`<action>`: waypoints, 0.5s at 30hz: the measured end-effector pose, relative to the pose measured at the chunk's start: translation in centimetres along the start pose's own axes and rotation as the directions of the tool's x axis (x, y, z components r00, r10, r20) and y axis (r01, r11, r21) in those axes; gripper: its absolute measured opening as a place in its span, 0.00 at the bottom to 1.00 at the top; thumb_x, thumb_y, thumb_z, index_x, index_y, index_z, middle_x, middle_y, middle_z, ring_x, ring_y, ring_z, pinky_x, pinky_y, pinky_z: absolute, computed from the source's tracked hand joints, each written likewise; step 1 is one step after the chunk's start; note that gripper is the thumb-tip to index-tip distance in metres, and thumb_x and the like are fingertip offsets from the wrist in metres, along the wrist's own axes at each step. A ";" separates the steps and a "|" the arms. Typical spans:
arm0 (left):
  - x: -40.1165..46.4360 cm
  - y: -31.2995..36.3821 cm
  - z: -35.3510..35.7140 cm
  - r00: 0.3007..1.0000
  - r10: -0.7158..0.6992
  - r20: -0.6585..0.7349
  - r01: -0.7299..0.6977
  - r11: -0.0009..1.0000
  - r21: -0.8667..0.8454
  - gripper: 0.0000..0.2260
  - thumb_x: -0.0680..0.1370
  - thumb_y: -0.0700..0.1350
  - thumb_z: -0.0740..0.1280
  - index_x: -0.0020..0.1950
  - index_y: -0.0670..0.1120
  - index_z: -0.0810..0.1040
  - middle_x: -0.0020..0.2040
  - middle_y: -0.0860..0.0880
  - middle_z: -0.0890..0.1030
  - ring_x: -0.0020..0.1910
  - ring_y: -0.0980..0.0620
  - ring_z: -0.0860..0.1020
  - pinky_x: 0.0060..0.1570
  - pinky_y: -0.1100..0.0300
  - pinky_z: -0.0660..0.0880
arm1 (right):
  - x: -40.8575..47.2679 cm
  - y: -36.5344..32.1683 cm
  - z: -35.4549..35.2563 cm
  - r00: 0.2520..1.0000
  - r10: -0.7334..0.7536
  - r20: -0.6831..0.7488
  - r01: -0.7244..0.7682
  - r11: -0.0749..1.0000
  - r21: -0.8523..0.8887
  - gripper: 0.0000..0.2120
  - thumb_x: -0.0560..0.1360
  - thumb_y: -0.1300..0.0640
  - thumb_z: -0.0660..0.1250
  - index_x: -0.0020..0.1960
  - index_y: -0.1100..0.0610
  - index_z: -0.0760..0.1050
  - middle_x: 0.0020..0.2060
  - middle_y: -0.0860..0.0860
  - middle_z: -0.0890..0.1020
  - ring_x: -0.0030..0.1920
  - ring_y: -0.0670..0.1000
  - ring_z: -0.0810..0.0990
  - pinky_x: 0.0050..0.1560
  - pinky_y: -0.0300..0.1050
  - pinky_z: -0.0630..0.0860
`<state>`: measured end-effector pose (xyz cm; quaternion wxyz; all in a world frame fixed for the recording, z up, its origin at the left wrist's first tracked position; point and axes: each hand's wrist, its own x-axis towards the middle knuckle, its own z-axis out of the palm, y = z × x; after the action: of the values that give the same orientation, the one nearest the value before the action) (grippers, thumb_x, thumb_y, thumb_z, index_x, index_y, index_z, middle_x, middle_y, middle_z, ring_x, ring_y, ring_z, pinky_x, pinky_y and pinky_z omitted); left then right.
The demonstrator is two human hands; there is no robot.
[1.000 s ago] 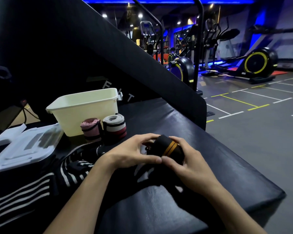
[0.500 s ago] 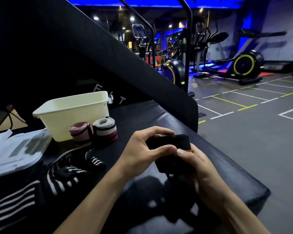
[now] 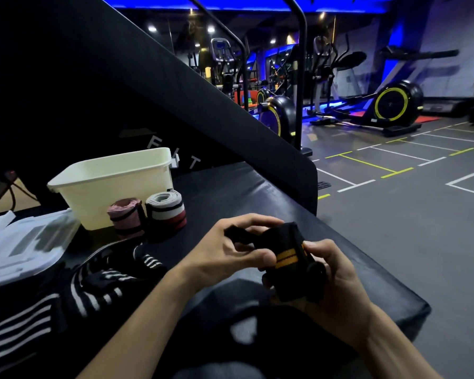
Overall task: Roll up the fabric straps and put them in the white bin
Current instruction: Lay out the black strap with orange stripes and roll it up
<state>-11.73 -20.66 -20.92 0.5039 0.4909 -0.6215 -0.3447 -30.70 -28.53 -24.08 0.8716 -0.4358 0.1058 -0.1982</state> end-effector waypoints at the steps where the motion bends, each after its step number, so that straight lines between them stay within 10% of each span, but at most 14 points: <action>1: 0.0 0.1 0.1 1.000 0.009 0.000 -0.009 1.000 -0.022 0.34 0.67 0.59 0.80 0.67 0.43 0.79 0.58 0.37 0.84 0.56 0.44 0.82 0.56 0.51 0.79 | 0.0 0.0 -0.3 1.000 0.001 0.030 -0.002 1.000 0.009 0.32 0.60 0.44 0.77 0.58 0.62 0.84 0.47 0.61 0.80 0.46 0.57 0.78 0.46 0.53 0.75; 5: 0.0 0.6 -0.1 0.991 0.081 -0.103 -0.077 0.996 0.046 0.31 0.64 0.52 0.85 0.63 0.44 0.81 0.55 0.41 0.85 0.55 0.49 0.84 0.53 0.59 0.78 | -0.1 -0.2 -0.3 0.997 -0.072 -0.032 0.067 0.988 -0.141 0.20 0.66 0.43 0.73 0.53 0.54 0.86 0.45 0.56 0.84 0.45 0.51 0.81 0.48 0.51 0.76; 9: 0.2 0.9 -0.6 0.957 0.150 -0.247 -0.092 0.968 0.234 0.28 0.61 0.47 0.85 0.59 0.50 0.82 0.52 0.48 0.85 0.51 0.55 0.84 0.51 0.63 0.78 | 0.6 0.2 -0.8 0.880 -0.449 -0.158 0.323 0.806 -0.496 0.21 0.72 0.41 0.74 0.57 0.55 0.79 0.52 0.56 0.85 0.50 0.52 0.83 0.51 0.50 0.80; 15: 0.3 0.6 -0.2 0.920 0.241 -0.309 -0.106 0.912 0.396 0.28 0.60 0.59 0.83 0.57 0.55 0.81 0.51 0.54 0.85 0.51 0.51 0.84 0.46 0.61 0.79 | 0.8 1.2 -0.6 0.782 -0.621 -0.060 0.467 0.647 -0.602 0.11 0.77 0.57 0.71 0.54 0.56 0.71 0.49 0.52 0.82 0.49 0.49 0.84 0.50 0.42 0.81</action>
<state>-11.65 -20.74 -20.27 0.5338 0.5727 -0.6169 -0.0806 -29.94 -28.67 -25.37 0.5818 -0.6509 0.1354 -0.4685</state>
